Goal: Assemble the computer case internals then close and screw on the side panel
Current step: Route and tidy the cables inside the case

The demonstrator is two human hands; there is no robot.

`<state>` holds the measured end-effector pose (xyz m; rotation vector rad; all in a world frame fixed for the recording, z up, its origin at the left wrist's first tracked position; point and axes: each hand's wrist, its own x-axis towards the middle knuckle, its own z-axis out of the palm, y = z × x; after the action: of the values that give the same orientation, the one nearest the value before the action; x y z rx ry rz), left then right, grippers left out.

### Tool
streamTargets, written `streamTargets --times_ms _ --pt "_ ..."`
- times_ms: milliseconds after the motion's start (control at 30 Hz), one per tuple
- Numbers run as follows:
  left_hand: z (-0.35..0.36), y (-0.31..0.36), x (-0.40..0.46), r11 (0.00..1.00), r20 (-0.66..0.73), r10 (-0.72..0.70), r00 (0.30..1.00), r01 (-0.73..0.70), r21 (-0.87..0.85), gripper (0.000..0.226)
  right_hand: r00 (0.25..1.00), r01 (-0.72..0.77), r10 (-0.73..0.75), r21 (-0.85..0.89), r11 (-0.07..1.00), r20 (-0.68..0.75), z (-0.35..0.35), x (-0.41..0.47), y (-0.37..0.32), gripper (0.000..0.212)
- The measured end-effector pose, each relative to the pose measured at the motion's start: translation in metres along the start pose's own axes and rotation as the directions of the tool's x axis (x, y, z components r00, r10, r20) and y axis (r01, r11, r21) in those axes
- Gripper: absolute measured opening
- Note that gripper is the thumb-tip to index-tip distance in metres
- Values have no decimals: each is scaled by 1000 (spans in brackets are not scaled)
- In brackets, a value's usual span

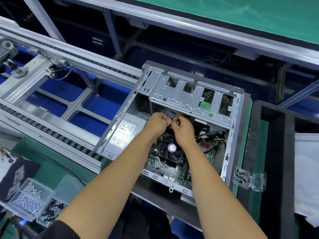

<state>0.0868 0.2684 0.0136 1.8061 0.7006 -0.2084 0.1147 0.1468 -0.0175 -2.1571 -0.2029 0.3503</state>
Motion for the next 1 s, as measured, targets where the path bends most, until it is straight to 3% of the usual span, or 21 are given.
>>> streamTargets --times_ms 233,567,833,1000 --pt "1 -2 0 998 -2 51 999 -51 37 20 999 -1 -1 62 998 38 -3 -3 -3 20" --pt "4 3 -2 1000 -54 6 999 -5 10 23 997 -38 33 74 997 65 -6 -8 -13 34" --pt "6 13 -3 957 -126 145 981 -107 268 12 1000 -16 14 -75 997 -28 -1 -3 -6 25" --pt "4 17 -2 979 -212 152 965 -117 170 17 1000 15 -17 -88 996 -17 -2 -2 -4 21"
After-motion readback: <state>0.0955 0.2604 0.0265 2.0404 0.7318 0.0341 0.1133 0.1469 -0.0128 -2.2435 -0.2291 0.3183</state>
